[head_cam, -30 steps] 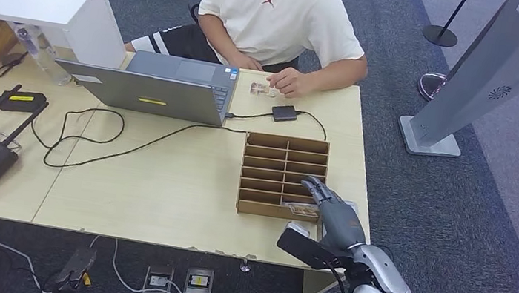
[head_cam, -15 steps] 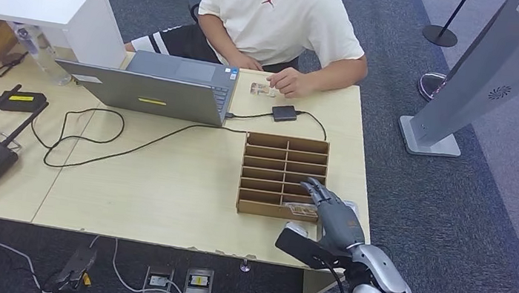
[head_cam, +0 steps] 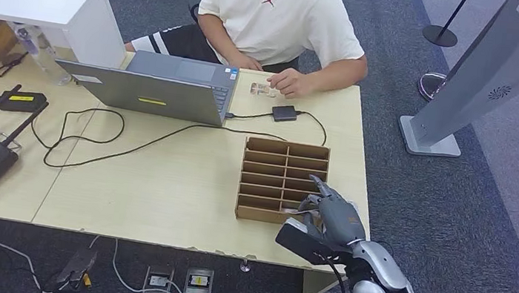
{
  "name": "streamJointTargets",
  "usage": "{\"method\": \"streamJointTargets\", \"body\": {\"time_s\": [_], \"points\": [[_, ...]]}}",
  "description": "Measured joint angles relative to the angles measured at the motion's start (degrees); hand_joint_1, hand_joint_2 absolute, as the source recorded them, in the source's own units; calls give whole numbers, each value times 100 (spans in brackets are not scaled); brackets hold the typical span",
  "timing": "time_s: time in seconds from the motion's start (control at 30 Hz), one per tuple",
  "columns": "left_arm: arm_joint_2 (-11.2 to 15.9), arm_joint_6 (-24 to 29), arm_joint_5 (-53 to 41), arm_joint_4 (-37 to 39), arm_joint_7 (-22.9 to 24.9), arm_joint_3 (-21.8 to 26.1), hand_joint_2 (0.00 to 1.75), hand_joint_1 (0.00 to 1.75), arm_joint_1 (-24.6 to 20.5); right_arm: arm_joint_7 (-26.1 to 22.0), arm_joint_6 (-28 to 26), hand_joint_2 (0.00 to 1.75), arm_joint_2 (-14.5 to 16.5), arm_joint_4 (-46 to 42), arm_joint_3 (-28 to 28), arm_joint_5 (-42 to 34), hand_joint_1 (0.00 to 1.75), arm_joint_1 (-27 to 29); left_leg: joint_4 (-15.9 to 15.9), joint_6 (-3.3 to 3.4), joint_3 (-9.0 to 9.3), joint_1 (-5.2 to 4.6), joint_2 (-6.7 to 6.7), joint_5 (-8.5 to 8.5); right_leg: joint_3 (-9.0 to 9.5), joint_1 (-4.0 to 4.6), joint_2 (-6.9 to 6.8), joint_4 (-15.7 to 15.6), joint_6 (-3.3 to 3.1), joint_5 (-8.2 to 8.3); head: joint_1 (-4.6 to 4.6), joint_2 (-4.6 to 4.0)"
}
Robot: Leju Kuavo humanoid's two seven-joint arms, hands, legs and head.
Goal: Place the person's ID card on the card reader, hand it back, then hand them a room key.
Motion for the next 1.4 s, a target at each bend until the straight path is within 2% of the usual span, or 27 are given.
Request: {"method": "streamJointTargets", "body": {"time_s": [0.53,0.73,1.0,1.2,1.4], "points": [[78,-2,-56,-93,8,-9,0,0,12,187,2,175,-4,-69,-4,-77,175,-12,0,0,0,0,0,0,0,0,0,0,0,0,0,0],[78,32,-74,-96,8,-11,0,0,14,308,-521,175,-37,-227,-151,7,175,-11,0,0,0,0,0,0,0,0,0,0,0,0,0,0],[76,61,-117,-94,-26,-11,0,0,3,97,-1241,175,-44,-410,-642,271,175,-245,0,0,0,0,0,1,1,0,0,1,0,2,0,0],[64,120,-177,-91,-134,-11,0,0,-18,-46,-1157,175,-39,-510,-1074,433,175,-559,1,0,0,0,0,2,1,0,0,2,1,2,0,0],[31,133,-261,-87,-191,-11,0,0,-47,-458,-1152,175,-14,-381,-1320,460,175,-981,0,0,-2,0,0,2,1,0,0,3,1,2,0,0]]}}
